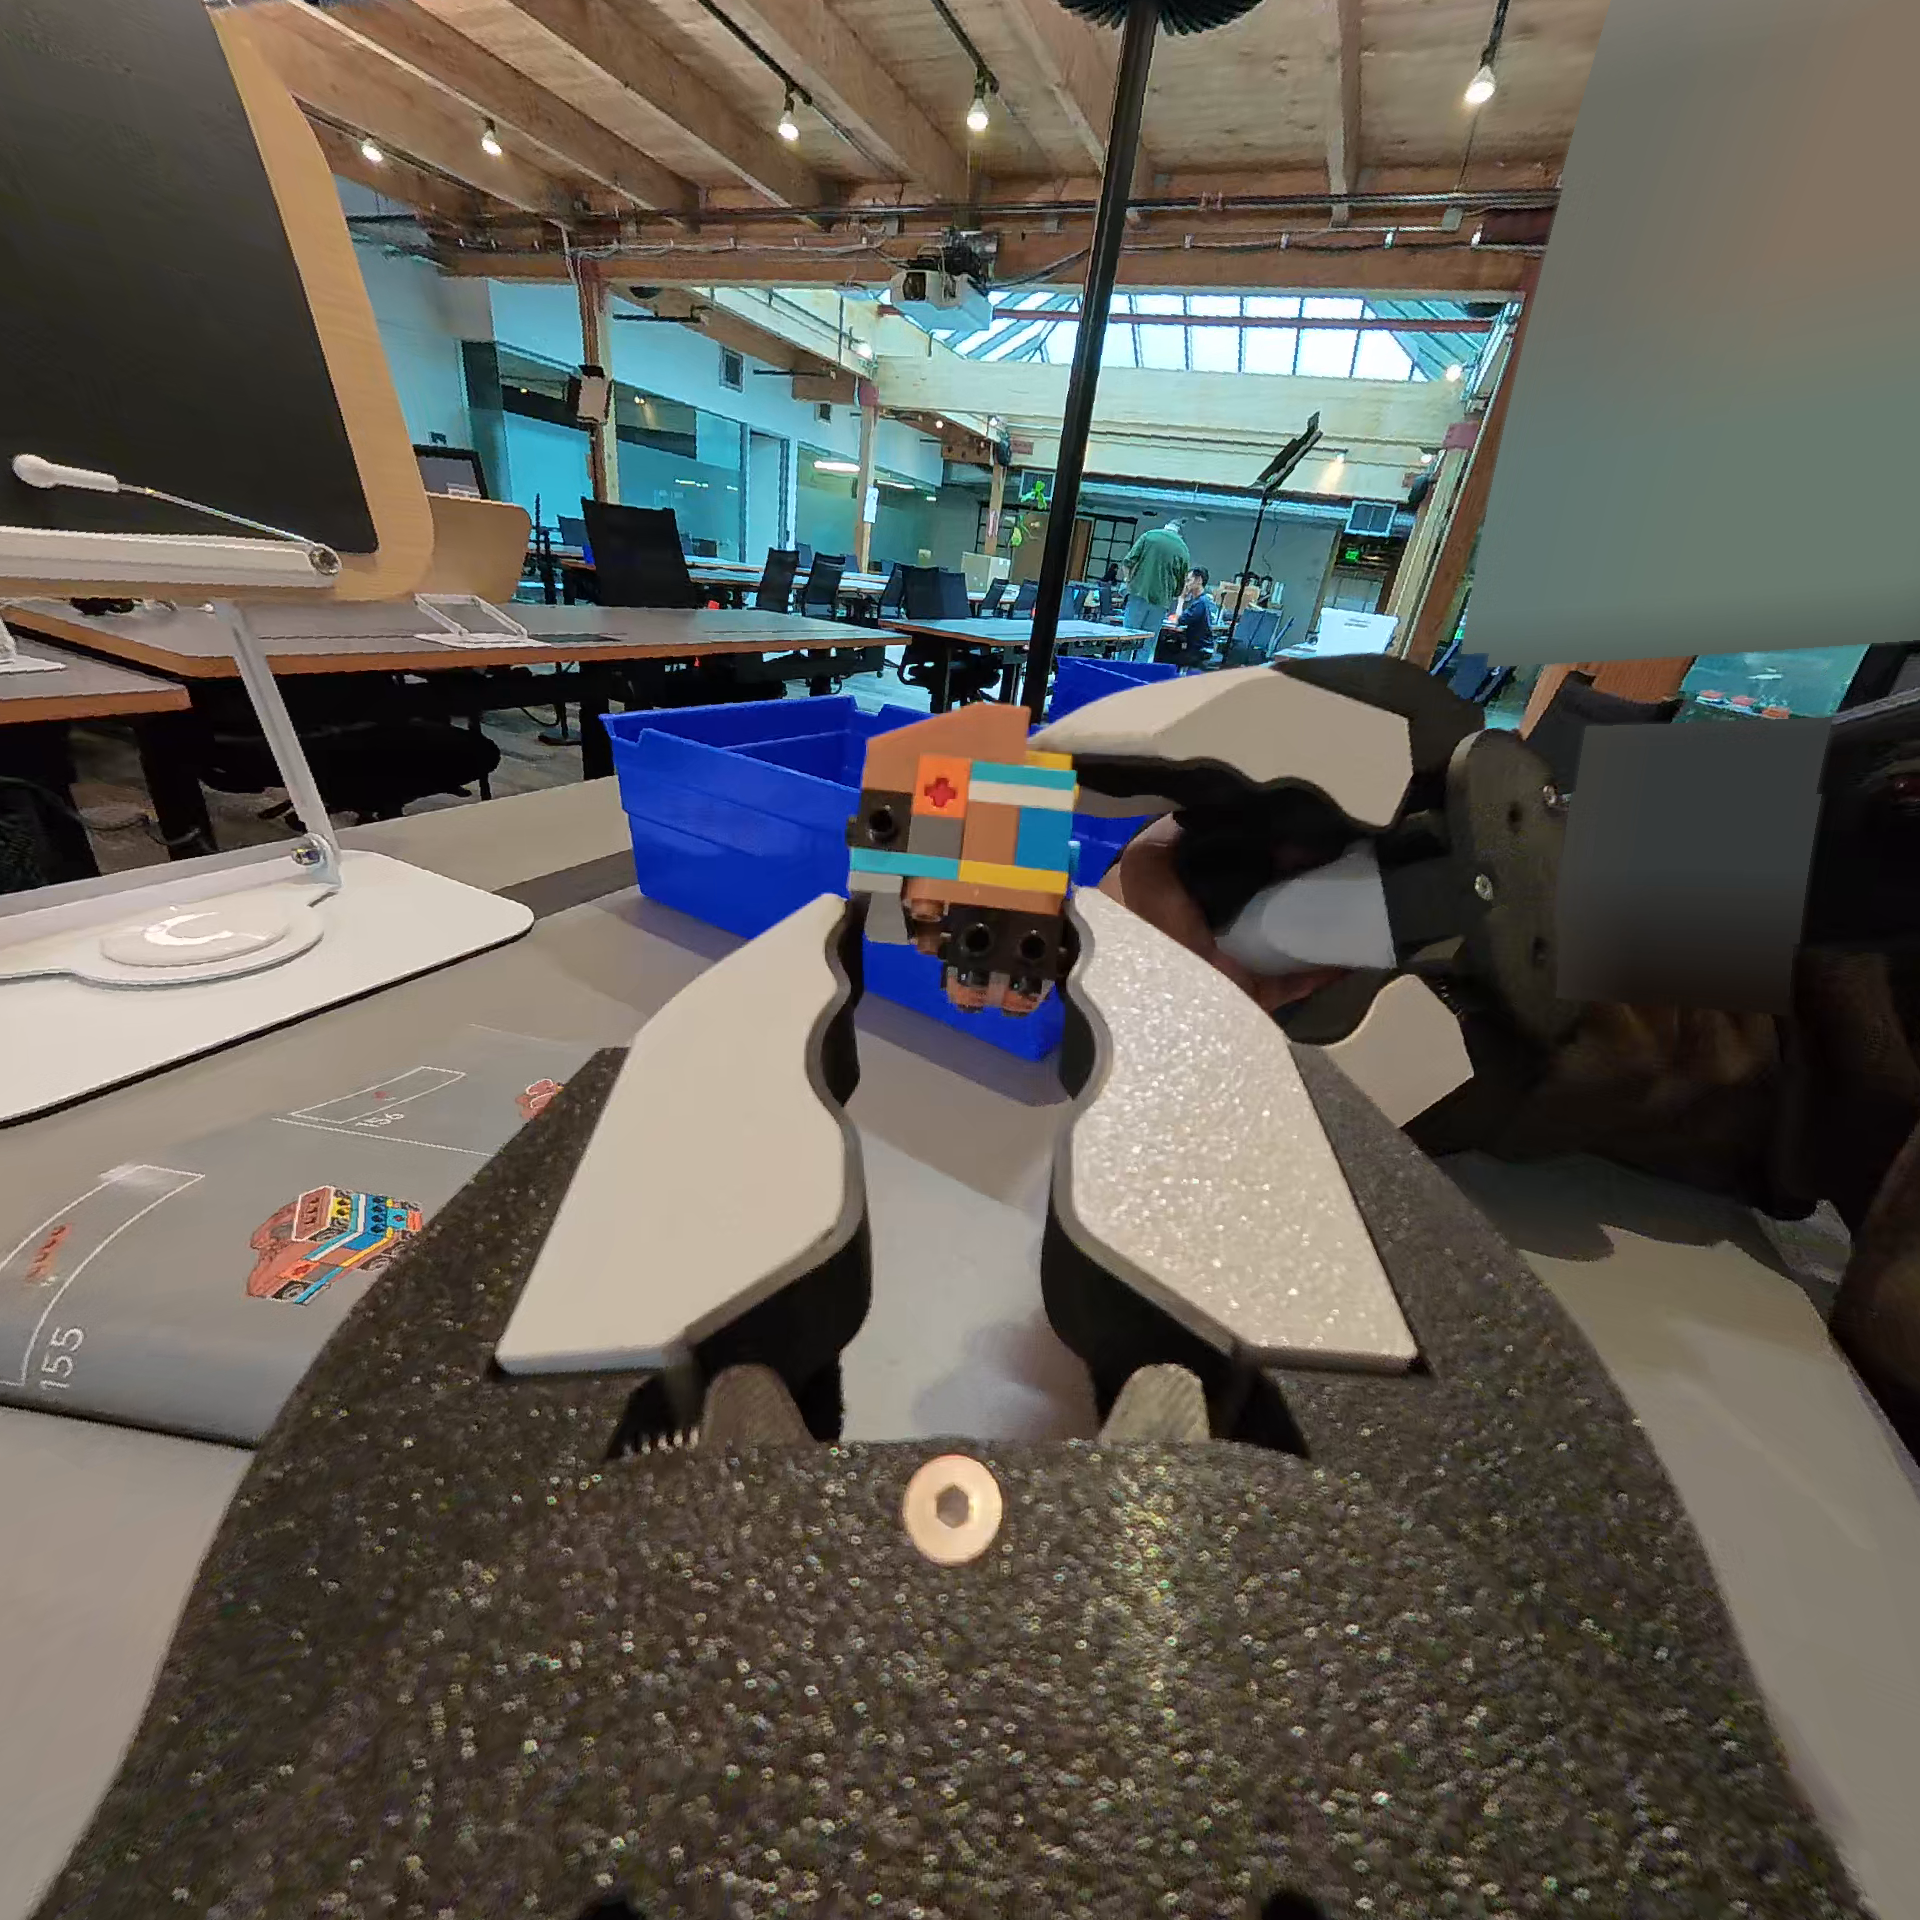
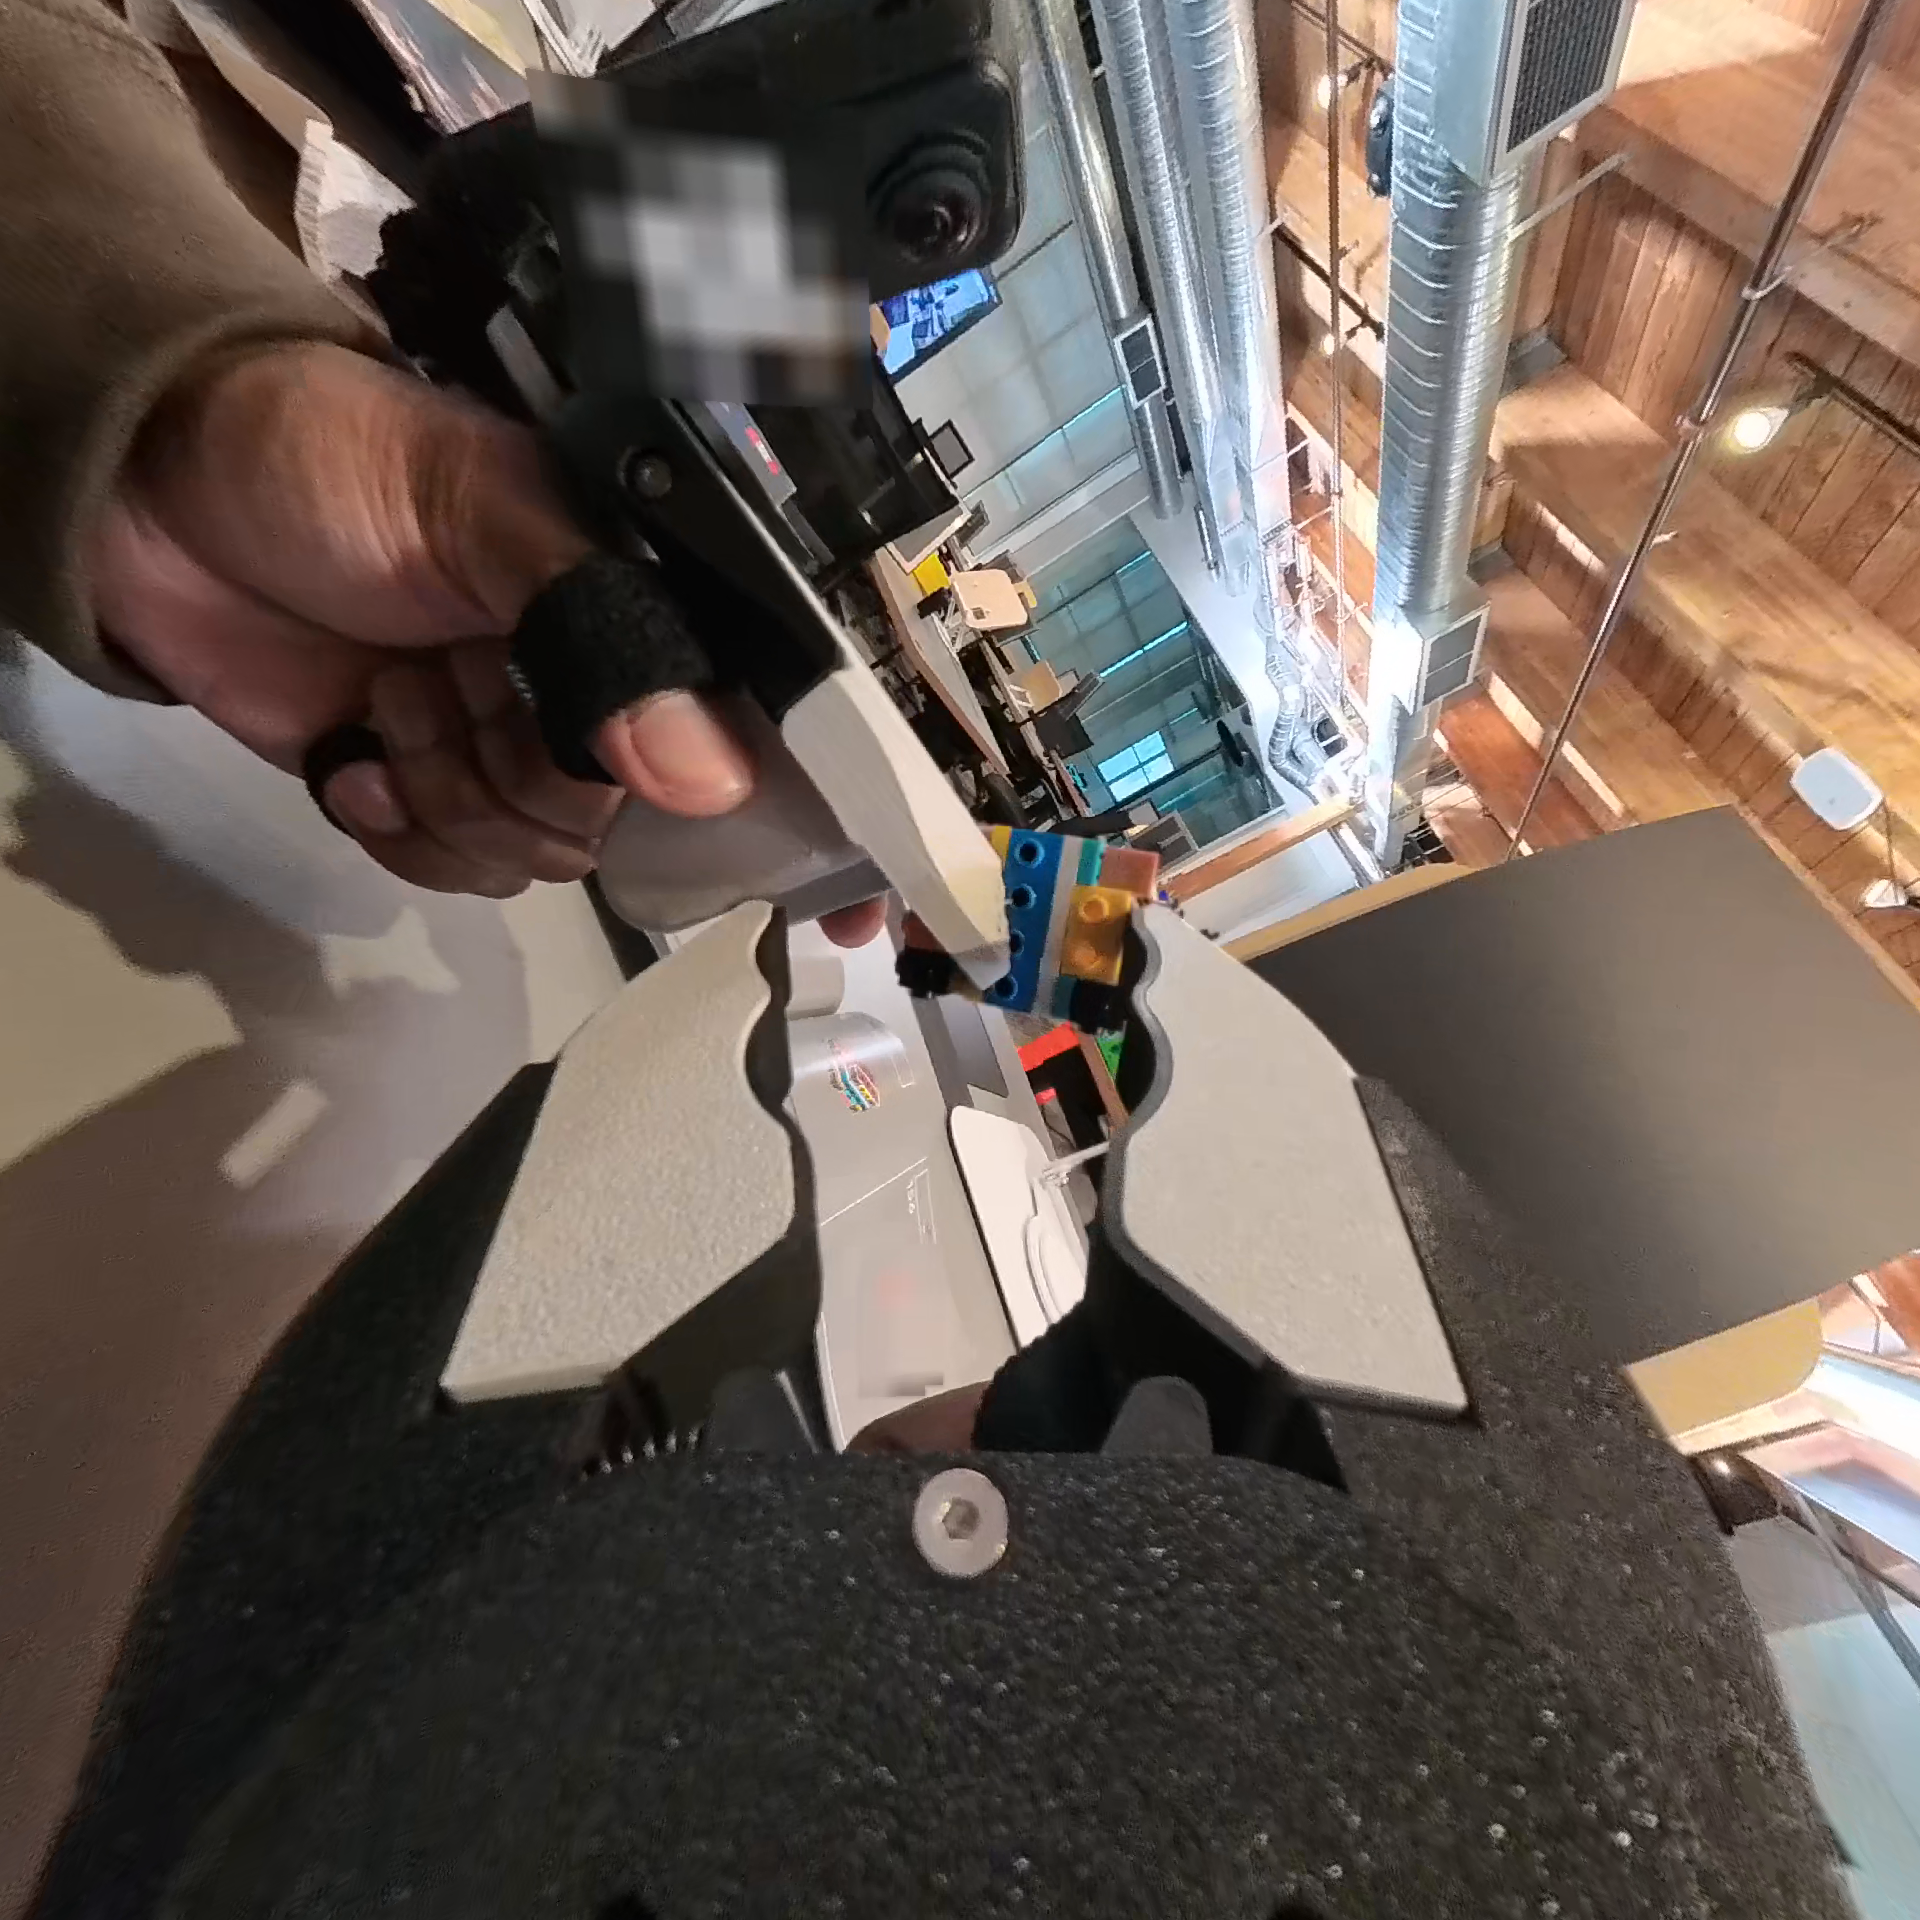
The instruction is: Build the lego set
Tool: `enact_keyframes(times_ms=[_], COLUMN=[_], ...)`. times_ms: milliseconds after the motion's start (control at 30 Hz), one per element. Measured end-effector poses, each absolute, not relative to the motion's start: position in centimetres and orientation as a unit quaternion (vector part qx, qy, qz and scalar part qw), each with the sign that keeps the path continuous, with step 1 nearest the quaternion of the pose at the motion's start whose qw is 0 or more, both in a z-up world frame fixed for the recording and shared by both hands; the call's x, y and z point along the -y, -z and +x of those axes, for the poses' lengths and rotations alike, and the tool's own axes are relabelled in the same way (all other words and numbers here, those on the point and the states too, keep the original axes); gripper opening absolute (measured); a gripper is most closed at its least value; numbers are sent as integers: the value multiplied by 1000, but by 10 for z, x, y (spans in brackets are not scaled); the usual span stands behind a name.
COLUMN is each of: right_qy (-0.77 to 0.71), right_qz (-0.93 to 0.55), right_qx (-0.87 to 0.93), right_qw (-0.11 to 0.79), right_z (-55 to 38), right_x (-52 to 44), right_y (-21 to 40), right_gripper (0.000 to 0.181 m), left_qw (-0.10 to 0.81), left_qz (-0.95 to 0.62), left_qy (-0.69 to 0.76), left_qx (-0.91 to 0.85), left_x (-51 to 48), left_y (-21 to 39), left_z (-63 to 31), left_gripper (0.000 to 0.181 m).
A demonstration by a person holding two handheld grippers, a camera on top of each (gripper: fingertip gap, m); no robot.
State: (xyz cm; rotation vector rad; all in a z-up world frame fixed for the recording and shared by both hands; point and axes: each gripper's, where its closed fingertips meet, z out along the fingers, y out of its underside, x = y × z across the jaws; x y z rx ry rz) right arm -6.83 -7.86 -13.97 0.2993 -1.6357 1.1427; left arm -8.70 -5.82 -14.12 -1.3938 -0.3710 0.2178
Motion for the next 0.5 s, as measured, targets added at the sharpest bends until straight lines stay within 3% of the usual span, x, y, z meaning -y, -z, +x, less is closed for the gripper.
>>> enact_keyframes(times_ms=[500], right_qy=[-489], right_qz=[127], right_qx=[677], right_qw=[536], right_z=[-71], right_x=[77], right_y=[144], right_gripper=[56], left_qw=[747], left_qz=[-633], left_qy=[-87], left_qx=[185], left_x=[57], left_y=[148], left_z=[-88], left_gripper=[34])
